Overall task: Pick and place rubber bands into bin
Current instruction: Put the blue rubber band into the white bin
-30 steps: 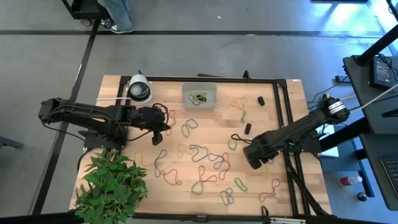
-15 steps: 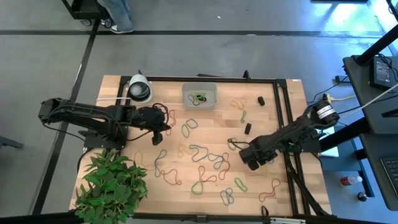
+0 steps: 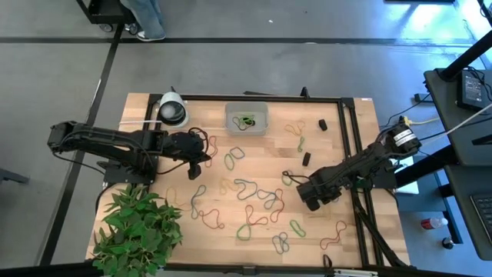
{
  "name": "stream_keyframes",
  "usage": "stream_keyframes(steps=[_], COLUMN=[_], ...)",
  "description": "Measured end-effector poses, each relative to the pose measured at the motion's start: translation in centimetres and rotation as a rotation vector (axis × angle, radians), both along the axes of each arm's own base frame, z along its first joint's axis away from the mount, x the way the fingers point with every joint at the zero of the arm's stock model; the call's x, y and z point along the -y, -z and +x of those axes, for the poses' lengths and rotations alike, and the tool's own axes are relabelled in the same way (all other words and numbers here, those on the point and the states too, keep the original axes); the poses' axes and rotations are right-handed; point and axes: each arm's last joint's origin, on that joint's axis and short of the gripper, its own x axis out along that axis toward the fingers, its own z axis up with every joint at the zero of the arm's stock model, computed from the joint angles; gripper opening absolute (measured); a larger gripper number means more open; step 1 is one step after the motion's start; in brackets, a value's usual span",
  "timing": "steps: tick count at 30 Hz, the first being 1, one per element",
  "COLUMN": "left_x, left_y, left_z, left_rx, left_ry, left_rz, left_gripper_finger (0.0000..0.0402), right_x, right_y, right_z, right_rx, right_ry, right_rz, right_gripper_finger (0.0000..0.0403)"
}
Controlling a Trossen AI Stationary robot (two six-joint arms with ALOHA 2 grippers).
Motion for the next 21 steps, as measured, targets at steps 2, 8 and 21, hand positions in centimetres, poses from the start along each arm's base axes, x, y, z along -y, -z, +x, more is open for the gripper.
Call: stream_keyframes(steps=[2, 8, 21], left_x=[0.0, 0.0, 0.0], left_y=[0.0, 0.0, 0.0], left_z=[0.0, 0.0, 0.0], left_rx=[0.0, 0.0, -0.001], left_ry=[0.001, 0.0, 0.007], left_rz=[0.001, 0.001, 0.009], left_gripper_finger=[0.0002, 0.0002, 0.0002], right_x=[0.0, -0.1, -0.8], right_y=[-0.1, -0.5, -5.3], right_z=[0.0, 0.1, 2.4], right_rx=[0.01, 0.011, 0.056], right_ry=[-0.009, 0.013, -0.012], right_rz=[0.003, -0.007, -0.094], right_gripper_finger=[0.0019, 0.0006, 0.0002])
